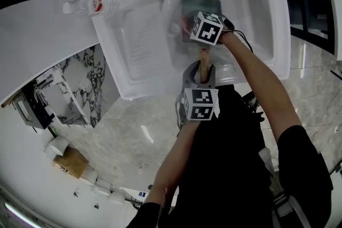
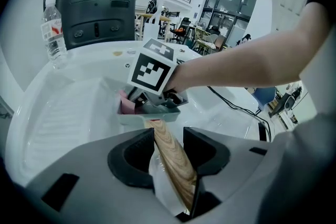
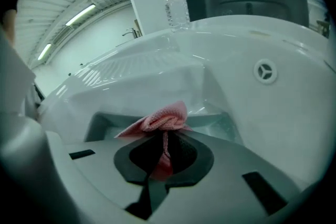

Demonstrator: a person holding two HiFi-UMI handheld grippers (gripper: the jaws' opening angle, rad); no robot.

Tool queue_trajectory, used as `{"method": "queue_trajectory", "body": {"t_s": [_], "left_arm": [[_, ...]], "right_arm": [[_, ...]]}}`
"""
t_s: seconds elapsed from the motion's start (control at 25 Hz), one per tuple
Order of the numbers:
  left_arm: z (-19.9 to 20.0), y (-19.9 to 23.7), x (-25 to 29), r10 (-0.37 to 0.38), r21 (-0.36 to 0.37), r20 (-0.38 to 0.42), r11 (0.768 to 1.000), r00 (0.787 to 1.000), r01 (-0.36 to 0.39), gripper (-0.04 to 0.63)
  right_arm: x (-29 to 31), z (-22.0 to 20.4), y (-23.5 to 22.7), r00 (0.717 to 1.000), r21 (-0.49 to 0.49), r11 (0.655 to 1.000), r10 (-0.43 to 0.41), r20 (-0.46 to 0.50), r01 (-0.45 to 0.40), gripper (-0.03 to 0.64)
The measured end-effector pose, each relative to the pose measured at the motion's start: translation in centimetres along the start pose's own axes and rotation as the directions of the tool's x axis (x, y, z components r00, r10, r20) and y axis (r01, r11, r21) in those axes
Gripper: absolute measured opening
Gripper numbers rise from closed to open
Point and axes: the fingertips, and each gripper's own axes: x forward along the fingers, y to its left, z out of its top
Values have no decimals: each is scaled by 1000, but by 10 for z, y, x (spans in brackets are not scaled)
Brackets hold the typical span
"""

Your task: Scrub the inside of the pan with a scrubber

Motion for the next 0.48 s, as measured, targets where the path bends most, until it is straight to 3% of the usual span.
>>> {"method": "queue_trajectory", "body": {"t_s": [0.28,0.48], "left_arm": [[-1,1,-1,10,0,1,1000,1000,-10,192],[1,1,0,5,-7,4,1000,1000,-5,192]], "right_arm": [[16,-2,-55,971,14,971,-236,-35,237,37],[21,-3,-79,939,-84,940,-337,-65,332,37]]}}
